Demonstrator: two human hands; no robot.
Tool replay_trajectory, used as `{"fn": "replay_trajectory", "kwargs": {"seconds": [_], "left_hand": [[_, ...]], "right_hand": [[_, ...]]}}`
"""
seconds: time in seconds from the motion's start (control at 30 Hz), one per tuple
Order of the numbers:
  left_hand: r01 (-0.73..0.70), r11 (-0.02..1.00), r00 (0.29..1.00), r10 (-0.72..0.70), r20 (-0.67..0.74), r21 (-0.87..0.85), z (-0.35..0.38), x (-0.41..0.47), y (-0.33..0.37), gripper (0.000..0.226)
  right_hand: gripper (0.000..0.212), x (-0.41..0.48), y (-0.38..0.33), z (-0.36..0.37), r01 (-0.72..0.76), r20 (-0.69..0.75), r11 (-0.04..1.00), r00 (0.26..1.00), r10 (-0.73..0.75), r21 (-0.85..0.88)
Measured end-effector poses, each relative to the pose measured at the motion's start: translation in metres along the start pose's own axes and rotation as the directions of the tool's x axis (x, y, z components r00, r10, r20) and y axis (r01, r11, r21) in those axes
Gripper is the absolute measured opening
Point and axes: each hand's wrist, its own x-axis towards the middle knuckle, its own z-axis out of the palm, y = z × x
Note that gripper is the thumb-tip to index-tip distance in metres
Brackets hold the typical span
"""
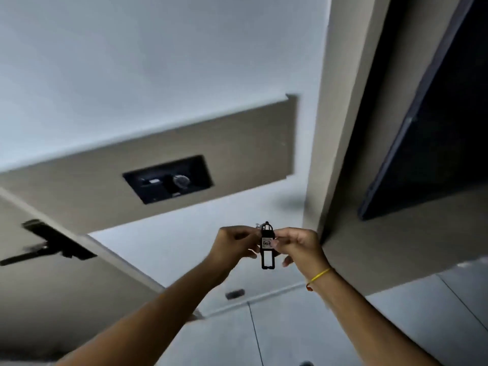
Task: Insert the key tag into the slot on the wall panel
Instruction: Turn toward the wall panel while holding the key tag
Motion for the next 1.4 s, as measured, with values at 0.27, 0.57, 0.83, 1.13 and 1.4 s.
{"fn": "replay_trajectory", "kwargs": {"seconds": [0.27, 0.57, 0.83, 1.13, 1.4], "left_hand": [[-0.389, 0.913, 0.914, 0.399, -0.069, 0.119, -0.14, -0.056, 0.173, 0.019], [-0.529, 0.813, 0.824, 0.561, -0.079, 0.244, -0.214, -0.073, 0.241, 0.017], [-0.481, 0.803, 0.837, 0.54, -0.089, 0.352, -0.238, -0.052, 0.235, 0.011], [-0.536, 0.773, 0.795, 0.597, -0.105, 0.339, -0.242, -0.04, 0.217, 0.009], [-0.566, 0.763, 0.778, 0.62, -0.104, 0.312, -0.239, -0.039, 0.215, 0.009]], "right_hand": [[0.032, -0.001, -0.205, 0.104, 0.473, 0.131, 0.876, 0.878, -0.461, -0.091], [0.015, 0.019, -0.3, 0.167, 0.532, 0.227, 0.836, 0.838, -0.497, -0.132], [0.023, 0.041, -0.295, 0.181, 0.514, 0.229, 0.839, 0.851, -0.473, -0.18], [0.032, 0.053, -0.281, 0.182, 0.532, 0.244, 0.836, 0.836, -0.492, -0.134], [0.035, 0.055, -0.274, 0.185, 0.594, 0.22, 0.793, 0.798, -0.561, -0.134]]}}
